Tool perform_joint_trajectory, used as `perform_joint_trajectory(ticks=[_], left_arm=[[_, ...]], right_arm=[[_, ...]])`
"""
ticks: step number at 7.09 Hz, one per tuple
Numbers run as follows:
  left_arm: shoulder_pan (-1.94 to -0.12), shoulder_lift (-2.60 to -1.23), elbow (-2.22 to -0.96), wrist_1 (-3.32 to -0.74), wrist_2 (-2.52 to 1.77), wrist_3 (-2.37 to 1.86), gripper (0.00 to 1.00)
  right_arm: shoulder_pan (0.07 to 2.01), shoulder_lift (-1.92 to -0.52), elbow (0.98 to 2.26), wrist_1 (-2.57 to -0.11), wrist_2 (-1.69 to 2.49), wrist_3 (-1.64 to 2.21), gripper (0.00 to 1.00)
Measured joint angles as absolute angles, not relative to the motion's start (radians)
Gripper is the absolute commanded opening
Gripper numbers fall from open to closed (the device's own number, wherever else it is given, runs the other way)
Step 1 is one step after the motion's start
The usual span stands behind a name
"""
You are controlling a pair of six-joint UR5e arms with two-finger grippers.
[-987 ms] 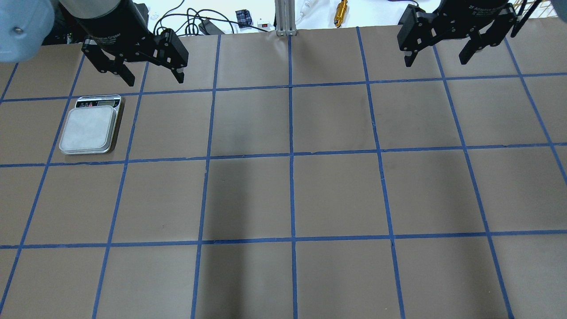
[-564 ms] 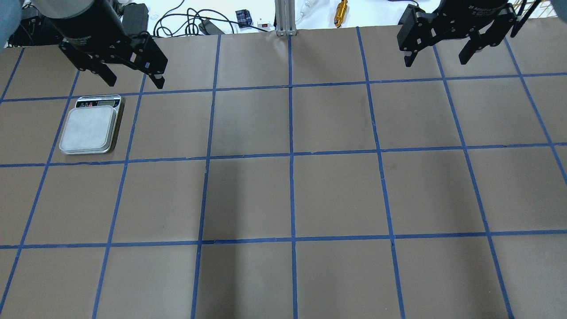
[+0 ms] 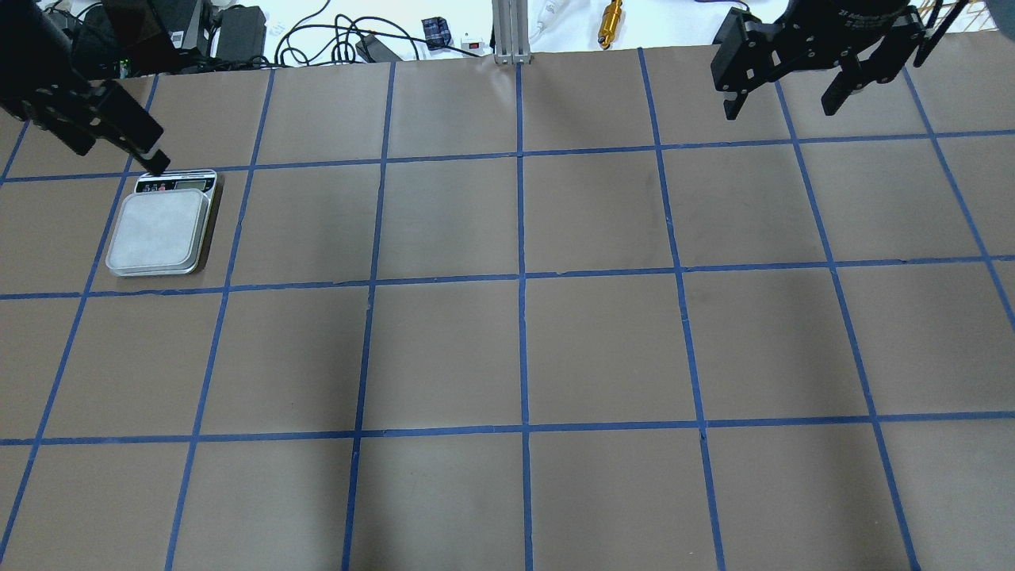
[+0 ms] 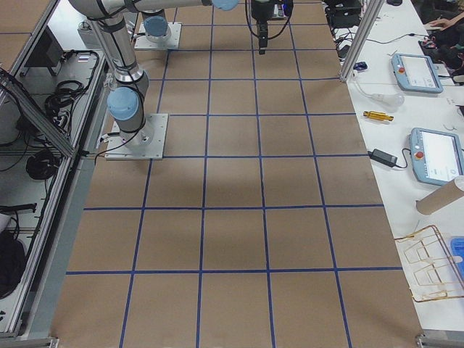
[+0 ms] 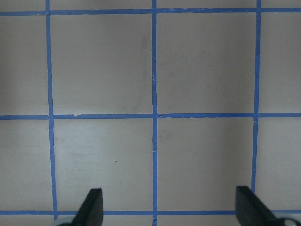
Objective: Weigh mango
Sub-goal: 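Move the left gripper back toward the robot, down to the mango, then lower the left gripper onto the red-yellow mango and close on it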
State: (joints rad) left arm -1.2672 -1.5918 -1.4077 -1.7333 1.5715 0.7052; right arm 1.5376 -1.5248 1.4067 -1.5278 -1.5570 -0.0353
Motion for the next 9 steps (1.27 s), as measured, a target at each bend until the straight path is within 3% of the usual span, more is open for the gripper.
perform_joint_trajectory(ticks=[5, 9], left_arm=[[-0.816, -1.650, -1.431, -1.739, 1.600, 1.511, 1.00], [-0.595, -1.798, -1.540, -1.374, 1.622, 2.195, 1.00]], right_arm=[[1.539, -1.525, 1.407, -1.528, -1.557, -0.035, 1.00], [1.538, -1.525, 1.407, -1.528, -1.557, -0.035, 1.00]])
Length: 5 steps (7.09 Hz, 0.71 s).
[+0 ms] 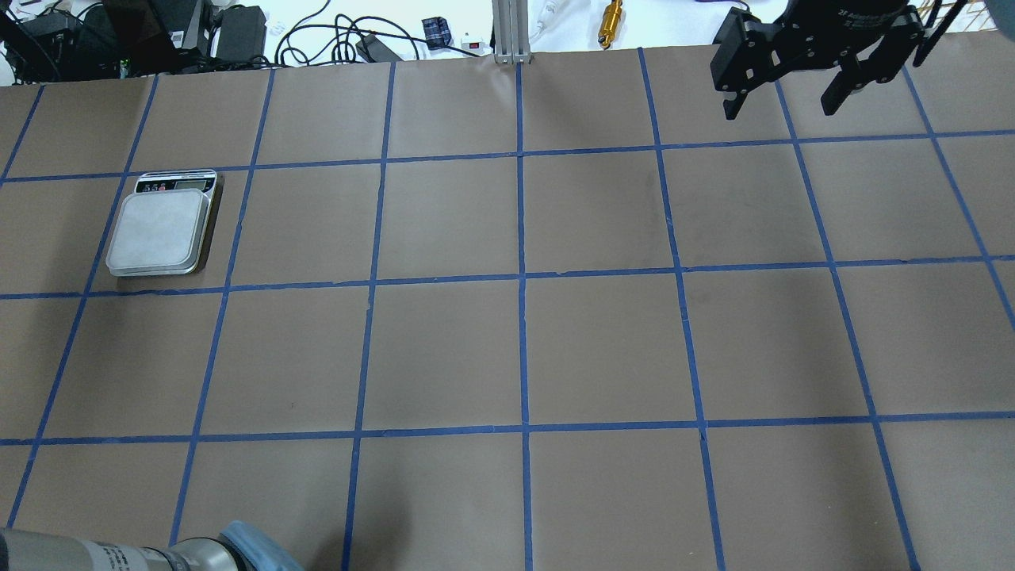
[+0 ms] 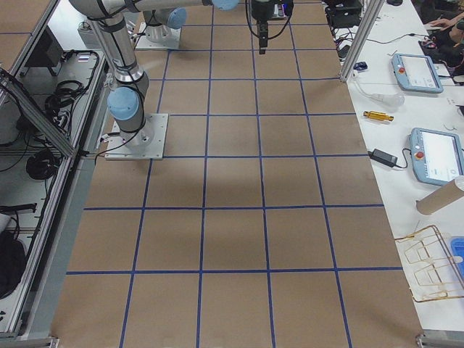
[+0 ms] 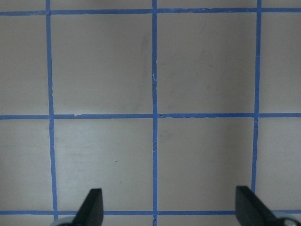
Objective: Weigh mango
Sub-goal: 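Lower the left gripper onto the red-yellow mango and close on it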
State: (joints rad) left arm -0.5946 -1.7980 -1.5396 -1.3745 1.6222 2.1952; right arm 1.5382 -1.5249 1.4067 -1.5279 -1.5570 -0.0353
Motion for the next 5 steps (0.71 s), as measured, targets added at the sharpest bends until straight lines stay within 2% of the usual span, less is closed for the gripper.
perform_joint_trajectory(ticks=[2, 5], left_arm=[[-0.519, -1.908, -1.550, -1.233, 1.615, 2.459, 1.00], [-0.433, -2.032, -1.555, -1.163, 1.590, 2.662, 1.00]], right_arm=[[1.538, -1.525, 1.407, -1.528, -1.557, -0.035, 1.00], [1.539, -1.526, 1.407, -1.528, -1.557, -0.035, 1.00]])
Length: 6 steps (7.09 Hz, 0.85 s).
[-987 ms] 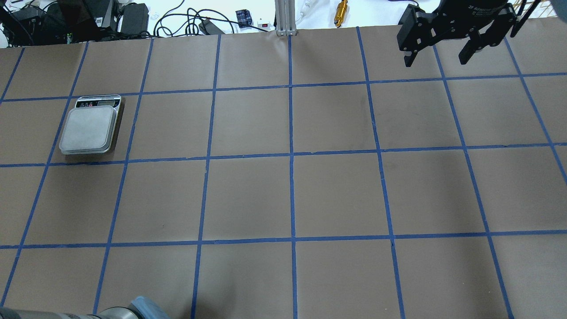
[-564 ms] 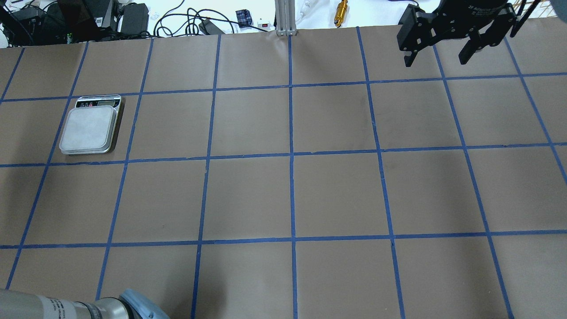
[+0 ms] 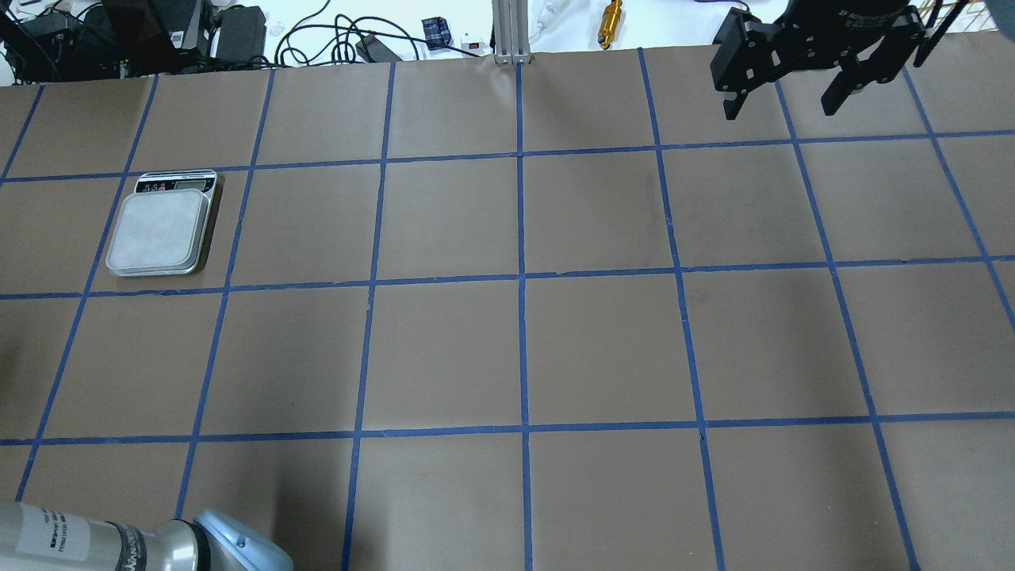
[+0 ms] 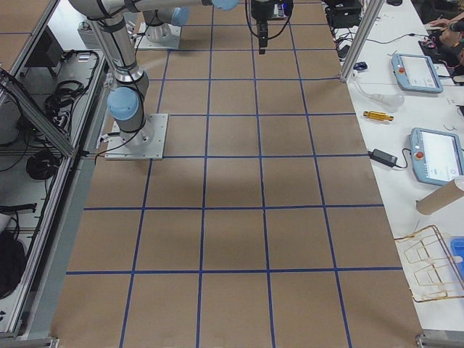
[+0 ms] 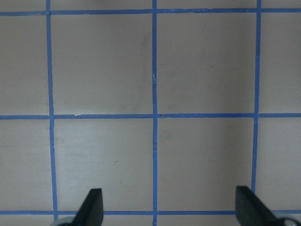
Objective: Weigh mango
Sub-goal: 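Lower the left gripper onto the red-yellow mango and close on it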
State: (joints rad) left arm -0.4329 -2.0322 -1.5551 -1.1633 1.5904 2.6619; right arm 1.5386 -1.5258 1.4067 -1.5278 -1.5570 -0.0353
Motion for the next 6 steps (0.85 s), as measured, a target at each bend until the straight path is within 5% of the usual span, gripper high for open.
perform_joint_trajectory(ticks=[6], left_arm=[[-0.381, -2.118, -1.604, -1.066, 1.592, 2.799, 1.00]], right_arm=[[1.539, -1.525, 1.407, -1.528, -1.557, -0.035, 1.00]])
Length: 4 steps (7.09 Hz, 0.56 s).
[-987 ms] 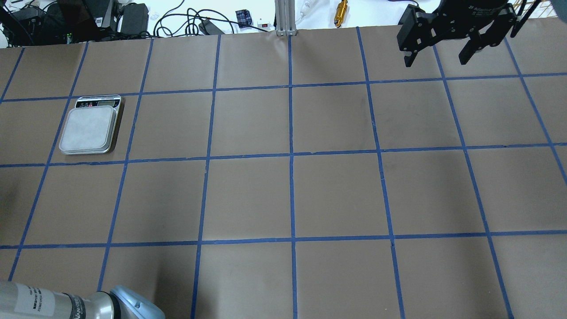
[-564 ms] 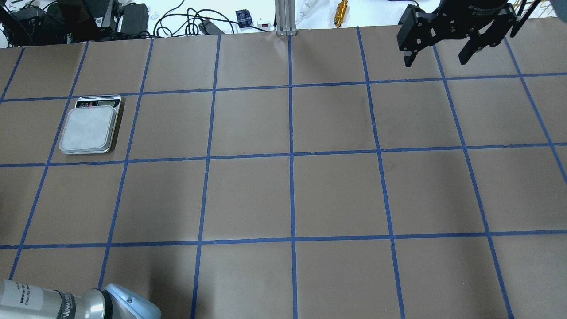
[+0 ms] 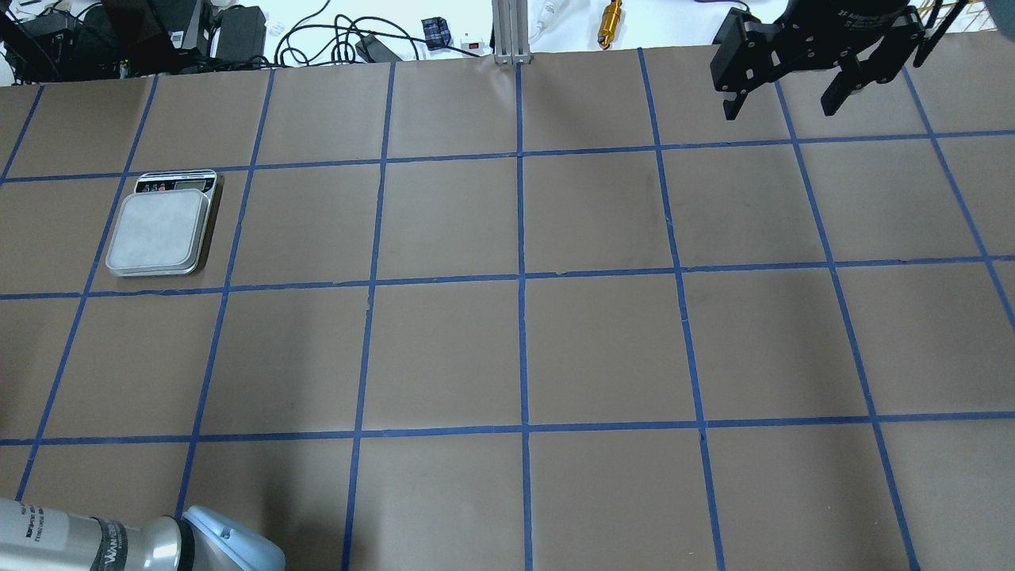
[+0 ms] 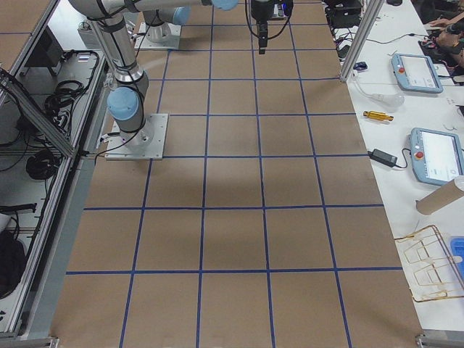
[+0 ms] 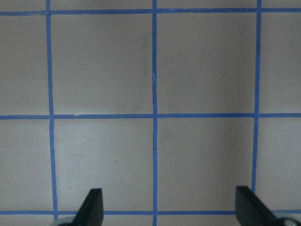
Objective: Weigh mango
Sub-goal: 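Lower the left gripper onto the red-yellow mango and close on it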
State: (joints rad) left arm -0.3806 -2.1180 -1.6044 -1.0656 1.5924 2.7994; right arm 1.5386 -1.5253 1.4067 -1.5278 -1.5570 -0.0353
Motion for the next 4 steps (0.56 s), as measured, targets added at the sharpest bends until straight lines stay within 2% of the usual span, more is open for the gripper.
perform_joint_trajectory(ticks=[2, 3, 4], left_arm=[[-0.371, -2.140, -1.634, -1.007, 1.592, 2.824, 1.00], [-0.369, -2.152, -1.638, -0.991, 1.590, 2.827, 0.82], [-0.369, -2.161, -1.637, -0.981, 1.588, 2.828, 0.46]], right_arm=[[1.539, -1.525, 1.407, -1.528, -1.557, -0.035, 1.00], [1.539, -1.525, 1.407, -1.528, -1.557, -0.035, 1.00], [1.539, -1.525, 1.407, -1.528, -1.556, -0.035, 1.00]])
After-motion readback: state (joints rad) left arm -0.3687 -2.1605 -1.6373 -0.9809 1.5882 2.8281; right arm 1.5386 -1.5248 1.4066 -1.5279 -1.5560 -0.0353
